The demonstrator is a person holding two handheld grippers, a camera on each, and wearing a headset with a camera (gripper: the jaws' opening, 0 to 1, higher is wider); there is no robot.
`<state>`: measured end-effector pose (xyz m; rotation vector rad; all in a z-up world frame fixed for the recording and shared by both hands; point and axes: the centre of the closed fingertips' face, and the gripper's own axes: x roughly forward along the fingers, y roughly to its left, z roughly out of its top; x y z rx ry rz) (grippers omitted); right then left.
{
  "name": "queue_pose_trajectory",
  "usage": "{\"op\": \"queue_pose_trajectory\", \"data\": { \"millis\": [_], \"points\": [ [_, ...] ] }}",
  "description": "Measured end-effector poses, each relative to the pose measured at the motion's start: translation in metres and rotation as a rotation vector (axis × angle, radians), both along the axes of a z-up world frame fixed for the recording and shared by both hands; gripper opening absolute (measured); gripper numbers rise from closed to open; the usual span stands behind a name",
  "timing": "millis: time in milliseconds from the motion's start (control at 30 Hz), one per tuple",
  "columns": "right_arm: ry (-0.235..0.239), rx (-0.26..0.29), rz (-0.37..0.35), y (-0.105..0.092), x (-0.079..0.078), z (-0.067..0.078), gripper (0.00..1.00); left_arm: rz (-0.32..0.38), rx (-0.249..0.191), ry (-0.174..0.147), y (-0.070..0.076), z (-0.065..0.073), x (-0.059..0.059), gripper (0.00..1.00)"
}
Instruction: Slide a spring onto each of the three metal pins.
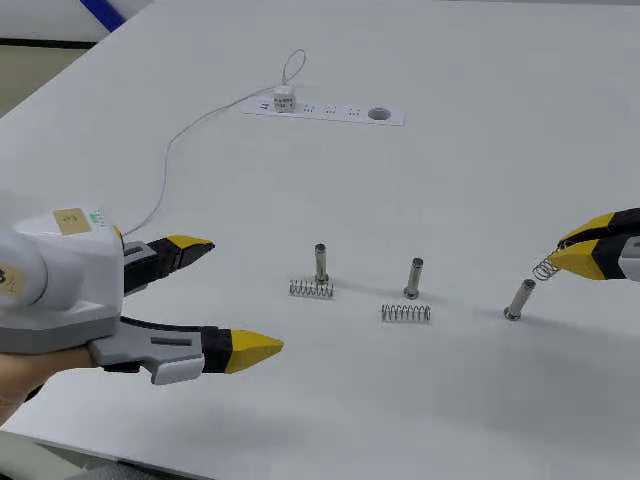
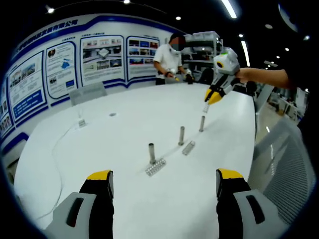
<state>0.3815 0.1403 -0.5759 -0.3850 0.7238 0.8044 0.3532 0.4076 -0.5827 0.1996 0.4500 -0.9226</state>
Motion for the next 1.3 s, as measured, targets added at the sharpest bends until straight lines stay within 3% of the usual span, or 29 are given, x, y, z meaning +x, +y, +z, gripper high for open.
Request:
{"op": "queue_pose_trajectory", "data": {
  "millis": [167,367,500,533,600,667,767,867,933,1000,1133,1200,1300],
  "points": [
    [0.01,-0.011,0.008,0.003,0.001,-0.005,0.11,0.029,0.006,0.017,0.003,-0.01,-0.004,0.97],
    [0.021,-0.022,0.013,0.005,-0.002,-0.007,0.11,0.039,0.002,0.029,0.004,-0.014,-0.007,0.99],
    [0.026,-0.028,0.015,0.007,-0.003,-0.009,0.11,0.065,-0.029,0.02,0.004,-0.015,-0.006,1.0],
    [0.026,-0.032,0.015,0.008,-0.003,-0.009,0.11,0.07,-0.035,0.026,0.004,-0.017,-0.007,1.0],
    [0.029,-0.038,0.018,0.008,-0.004,-0.01,0.11,0.099,-0.088,0.05,0.004,-0.019,-0.006,1.0],
    [0.032,-0.044,0.018,0.008,-0.004,-0.011,0.11,0.119,-0.105,0.054,0.007,-0.02,-0.005,0.99],
    [0.039,-0.047,0.019,0.009,-0.005,-0.013,0.11,0.127,-0.11,0.05,0.009,-0.021,-0.005,0.98],
    [0.047,-0.056,0.019,0.01,-0.005,-0.015,0.11,0.114,-0.121,0.022,0.005,-0.017,-0.004,0.96],
    [0.054,-0.061,0.022,0.011,-0.005,-0.017,0.11,0.106,-0.147,0.011,0.0,-0.012,-0.003,0.97],
    [0.059,-0.067,0.025,0.012,-0.005,-0.019,0.11,0.105,-0.17,0.019,-0.003,-0.011,-0.004,0.98],
    [0.067,-0.08,0.028,0.013,-0.004,-0.023,0.11,0.107,-0.151,0.029,0.001,-0.016,-0.005,0.98],
    [0.072,-0.093,0.031,0.013,-0.003,-0.027,0.11,0.126,-0.144,0.054,0.005,-0.021,-0.004,0.97],
    [0.084,-0.102,0.032,0.014,-0.003,-0.032,0.11,0.12,-0.152,0.043,0.003,-0.018,-0.005,0.97]
  ]
}}
